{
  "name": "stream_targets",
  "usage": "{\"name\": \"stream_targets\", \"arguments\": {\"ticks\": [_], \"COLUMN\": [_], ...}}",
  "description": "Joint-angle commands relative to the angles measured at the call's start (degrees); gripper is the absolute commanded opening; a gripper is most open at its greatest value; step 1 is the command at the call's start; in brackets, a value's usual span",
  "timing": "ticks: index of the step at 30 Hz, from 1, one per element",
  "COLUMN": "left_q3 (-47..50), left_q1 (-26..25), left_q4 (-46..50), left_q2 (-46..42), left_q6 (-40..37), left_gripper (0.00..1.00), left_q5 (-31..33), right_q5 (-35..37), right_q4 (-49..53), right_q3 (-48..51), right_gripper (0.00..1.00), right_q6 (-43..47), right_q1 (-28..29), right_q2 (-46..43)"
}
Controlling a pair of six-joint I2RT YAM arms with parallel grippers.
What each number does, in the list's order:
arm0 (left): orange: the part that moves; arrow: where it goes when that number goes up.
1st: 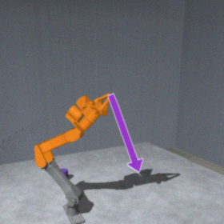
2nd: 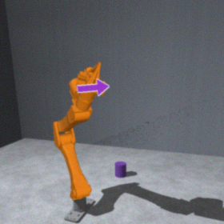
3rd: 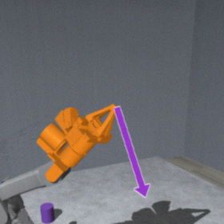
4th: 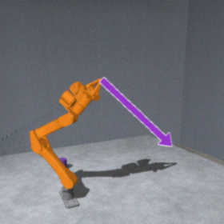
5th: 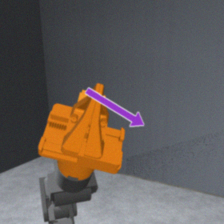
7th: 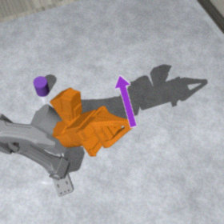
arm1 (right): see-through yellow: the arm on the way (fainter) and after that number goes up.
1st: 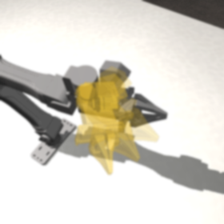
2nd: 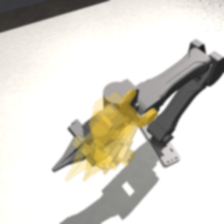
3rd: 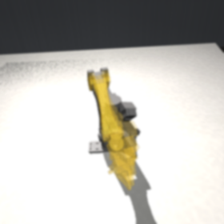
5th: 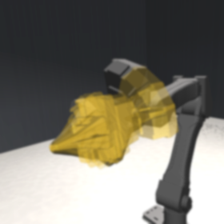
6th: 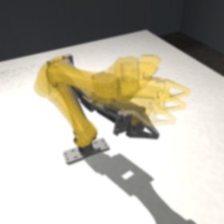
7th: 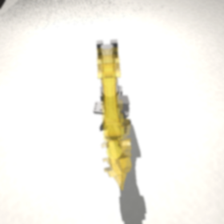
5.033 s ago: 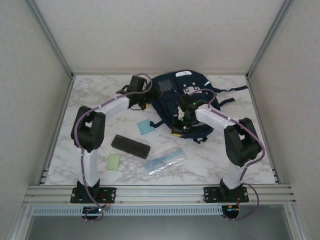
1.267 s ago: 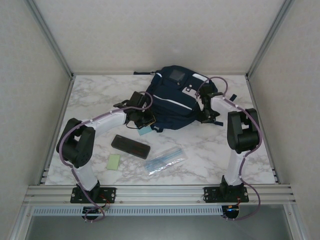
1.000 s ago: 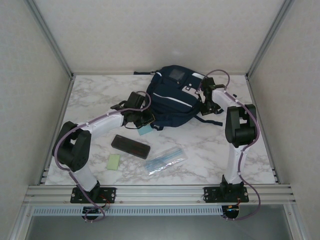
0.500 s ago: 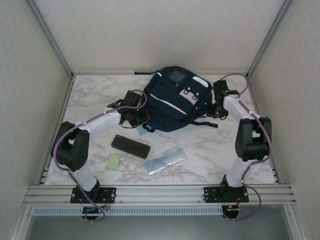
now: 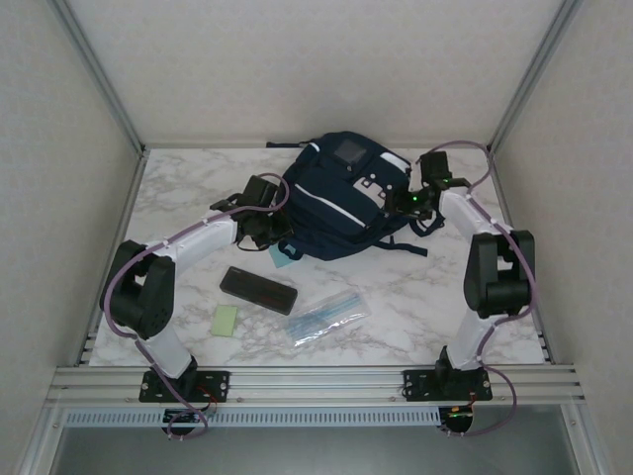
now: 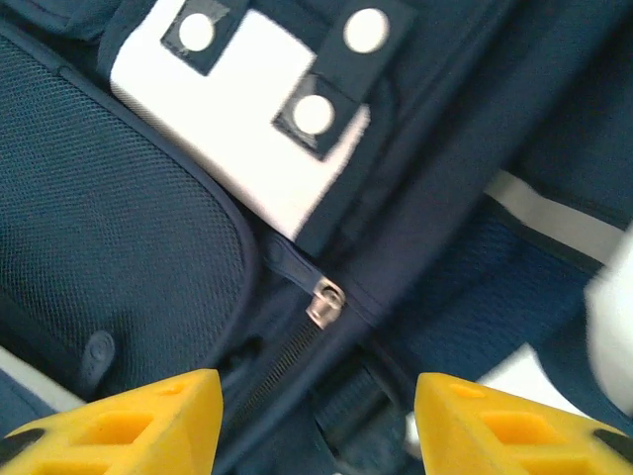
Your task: Pack the student bag
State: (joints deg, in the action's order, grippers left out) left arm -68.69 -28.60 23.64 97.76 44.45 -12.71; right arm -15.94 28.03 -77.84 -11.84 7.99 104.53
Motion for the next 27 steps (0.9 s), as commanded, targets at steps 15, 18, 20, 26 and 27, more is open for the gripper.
{"name": "stream_targets", "arguments": {"ticks": [15, 18, 20, 26, 27], "left_q3": [-1.45, -1.98, -2.4, -2.76, -2.77], "left_q1": [1.28, 1.26, 1.35, 1.84, 1.79], "left_q4": [-4.06, -3.71, -3.1, -2.01, -1.94], "left_q2": [0.86, 1.25, 1.29, 0.82, 0.84], "left_q6": [1.08, 0.62, -0.03, -1.29, -1.29], "left_gripper": [0.0, 0.0, 0.0, 0.0, 0.0], "left_q5": [1.3, 1.32, 1.83, 3.39, 3.24], "right_q5": [-5.66, -1.32, 1.14, 3.02, 2.72], "right_q4": [-9.81, -7.39, -5.21, -2.05, -2.25], "right_q3": [5.86, 5.38, 3.83, -2.25, -3.29], "right_gripper": [0.69, 0.7, 0.72, 0.78, 0.78], "right_q6": [-4.7, -2.2, 0.19, 6.38, 6.82], "right_q1": [8.62, 8.55, 8.43, 5.89, 5.48], "right_q2": [4.12, 2.01, 0.69, 3.33, 4.54]}}
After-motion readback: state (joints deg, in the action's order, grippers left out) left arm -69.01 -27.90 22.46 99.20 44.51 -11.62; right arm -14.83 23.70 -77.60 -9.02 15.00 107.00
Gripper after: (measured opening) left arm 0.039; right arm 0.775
